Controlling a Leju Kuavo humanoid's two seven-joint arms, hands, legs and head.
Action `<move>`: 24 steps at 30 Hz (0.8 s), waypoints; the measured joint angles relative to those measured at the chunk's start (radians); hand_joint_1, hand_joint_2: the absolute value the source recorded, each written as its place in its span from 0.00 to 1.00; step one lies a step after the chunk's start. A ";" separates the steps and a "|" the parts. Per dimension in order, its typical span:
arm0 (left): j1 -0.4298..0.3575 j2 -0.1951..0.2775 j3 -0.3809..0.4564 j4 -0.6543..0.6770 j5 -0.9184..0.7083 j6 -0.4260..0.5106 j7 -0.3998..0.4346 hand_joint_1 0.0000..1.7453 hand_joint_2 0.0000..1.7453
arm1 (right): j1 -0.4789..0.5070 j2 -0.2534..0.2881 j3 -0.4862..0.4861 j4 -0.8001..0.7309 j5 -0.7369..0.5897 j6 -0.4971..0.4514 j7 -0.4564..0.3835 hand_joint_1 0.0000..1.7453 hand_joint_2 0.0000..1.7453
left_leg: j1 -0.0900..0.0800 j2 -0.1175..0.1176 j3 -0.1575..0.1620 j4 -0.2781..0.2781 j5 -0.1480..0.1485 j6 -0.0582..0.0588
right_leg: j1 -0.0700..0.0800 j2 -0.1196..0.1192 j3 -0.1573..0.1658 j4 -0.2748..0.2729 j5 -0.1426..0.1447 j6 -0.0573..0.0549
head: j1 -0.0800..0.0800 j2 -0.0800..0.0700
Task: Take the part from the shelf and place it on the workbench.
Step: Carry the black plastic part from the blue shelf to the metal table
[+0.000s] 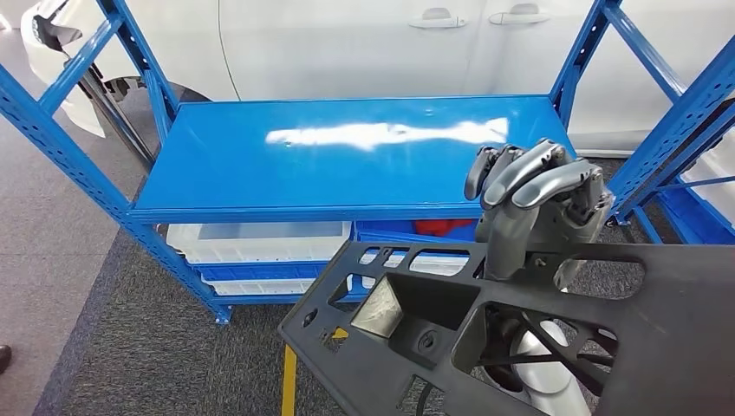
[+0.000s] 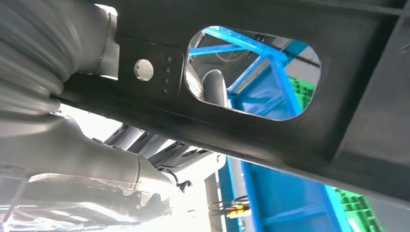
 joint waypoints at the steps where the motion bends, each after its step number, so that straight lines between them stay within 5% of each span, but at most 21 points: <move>1: 0.000 0.000 0.000 0.000 0.001 0.000 -0.001 0.00 1.00 | 0.001 0.000 0.000 0.002 0.000 0.000 0.000 1.00 1.00 | 0.000 0.000 -0.006 0.057 -0.021 -0.003 | 0.001 -0.001 -0.018 0.002 0.013 0.000 | 0.000 0.000; 3: 0.000 0.001 0.000 0.000 0.002 -0.001 -0.004 0.00 1.00 | -0.001 0.001 0.000 0.007 0.002 0.000 0.000 1.00 1.00 | 0.000 0.000 0.023 0.089 0.010 -0.004 | 0.003 -0.001 -0.055 0.009 0.037 0.003 | -0.001 0.000; 5: -0.002 0.001 0.000 0.000 0.002 -0.001 -0.003 0.00 1.00 | -0.007 0.004 0.001 0.015 0.004 -0.003 0.002 1.00 1.00 | 0.000 0.000 0.119 -0.016 0.052 0.002 | 0.003 -0.002 -0.087 0.020 0.057 0.008 | -0.001 0.000; 7: -0.005 0.003 0.001 0.000 0.002 0.001 0.003 0.00 1.00 | -0.017 0.006 0.003 0.021 0.006 -0.012 0.004 1.00 1.00 | -0.004 0.000 0.221 -0.164 0.035 0.010 | 0.005 -0.003 -0.106 0.029 0.074 0.017 | 0.000 0.000; 9: -0.006 0.005 0.002 0.000 0.002 0.004 0.009 0.00 1.00 | -0.026 0.006 0.006 0.026 0.007 -0.021 0.005 1.00 1.00 | -0.010 -0.001 0.251 -0.224 0.018 0.019 | 0.006 -0.005 -0.110 0.029 0.092 0.029 | -0.004 0.000; 11: -0.005 0.006 0.003 0.000 0.002 0.005 0.013 0.00 1.00 | -0.032 0.006 0.009 0.032 0.007 -0.024 0.005 1.00 1.00 | -0.007 0.002 0.234 -0.224 0.038 0.032 | 0.003 -0.003 -0.117 0.031 0.093 0.040 | -0.008 0.000; 12: -0.005 0.006 0.003 0.000 0.002 0.005 0.013 0.00 1.00 | -0.034 0.005 0.010 0.034 0.007 -0.024 0.006 1.00 1.00 | -0.005 0.004 0.223 -0.226 0.051 0.038 | 0.002 -0.001 -0.126 0.048 0.067 0.046 | -0.007 0.000; 15: -0.005 0.007 0.004 0.000 0.002 0.005 0.014 0.00 1.00 | -0.036 0.005 0.012 0.040 0.006 -0.024 0.006 1.00 1.00 | -0.003 0.008 0.174 -0.224 0.093 0.048 | -0.004 0.003 -0.171 0.217 -0.087 0.060 | -0.002 0.000; 16: -0.004 0.007 0.004 0.000 0.002 0.005 0.014 0.00 1.00 | -0.036 0.005 0.013 0.042 0.006 -0.024 0.006 1.00 1.00 | -0.003 0.008 0.155 -0.222 0.107 0.048 | -0.006 0.004 -0.180 0.283 -0.115 0.064 | -0.002 0.000; 18: -0.004 0.007 0.004 0.000 0.002 0.005 0.014 0.00 1.00 | -0.036 0.005 0.014 0.046 0.006 -0.024 0.006 1.00 1.00 | -0.003 0.008 0.117 -0.214 0.130 0.044 | -0.008 0.004 -0.157 0.329 -0.094 0.066 | -0.001 0.000; 20: -0.004 0.007 0.004 0.000 0.002 0.005 0.014 0.00 1.00 | -0.038 0.005 0.015 0.049 0.006 -0.024 0.006 1.00 1.00 | -0.003 0.008 0.085 -0.203 0.149 0.039 | -0.009 0.004 -0.063 0.233 -0.051 0.062 | -0.001 0.000; 22: -0.004 0.007 0.004 0.000 0.002 0.006 0.014 0.00 1.00 | -0.042 0.005 0.016 0.049 0.006 -0.025 0.005 1.00 1.00 | -0.005 0.007 0.067 -0.197 0.165 0.030 | -0.006 0.005 0.041 0.083 -0.067 0.051 | -0.002 0.000; 24: -0.004 0.007 0.005 0.000 0.002 0.010 0.017 0.00 1.00 | -0.046 0.004 0.017 0.050 0.006 -0.028 0.005 1.00 1.00 | -0.005 0.006 0.061 -0.200 0.184 0.018 | 0.001 0.007 0.075 0.017 -0.086 0.040 | -0.001 0.000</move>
